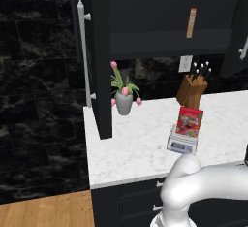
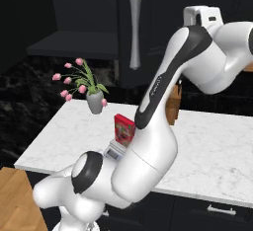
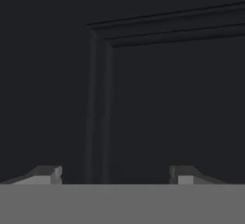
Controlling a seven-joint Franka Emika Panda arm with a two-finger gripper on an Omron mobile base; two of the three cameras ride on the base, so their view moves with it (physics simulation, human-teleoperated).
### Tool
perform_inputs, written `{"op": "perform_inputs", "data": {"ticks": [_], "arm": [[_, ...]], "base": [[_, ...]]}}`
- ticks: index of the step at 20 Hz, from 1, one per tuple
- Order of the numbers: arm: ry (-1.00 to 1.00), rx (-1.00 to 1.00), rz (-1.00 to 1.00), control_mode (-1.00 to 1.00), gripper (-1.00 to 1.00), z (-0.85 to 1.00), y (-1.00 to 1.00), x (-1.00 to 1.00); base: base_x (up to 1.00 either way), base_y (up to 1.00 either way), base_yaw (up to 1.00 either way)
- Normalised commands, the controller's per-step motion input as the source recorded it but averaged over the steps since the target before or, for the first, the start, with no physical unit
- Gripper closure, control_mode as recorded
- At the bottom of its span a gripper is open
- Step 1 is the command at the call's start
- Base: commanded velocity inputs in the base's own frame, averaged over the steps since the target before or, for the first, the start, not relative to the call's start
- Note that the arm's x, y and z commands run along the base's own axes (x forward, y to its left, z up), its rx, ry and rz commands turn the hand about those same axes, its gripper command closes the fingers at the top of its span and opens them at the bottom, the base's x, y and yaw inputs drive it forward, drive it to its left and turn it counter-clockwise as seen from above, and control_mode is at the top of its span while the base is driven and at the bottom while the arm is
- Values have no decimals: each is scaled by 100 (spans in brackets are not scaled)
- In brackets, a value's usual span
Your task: Pick the cereal and place it on the digital scale for weighing, and close the cabinet.
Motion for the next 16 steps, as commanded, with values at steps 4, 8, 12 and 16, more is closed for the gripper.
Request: {"op": "perform_inputs", "data": {"ticks": [4,8,12,16], "arm": [[-9,-1,4,-100,-100,-26,11,82],[-14,-2,0,-100,-100,-22,11,89],[-12,0,0,-100,-100,-25,1,99],[-8,0,0,-100,-100,-27,0,96]], "base": [[0,0,0],[0,0,0],[0,0,0],[0,0,0]]}}
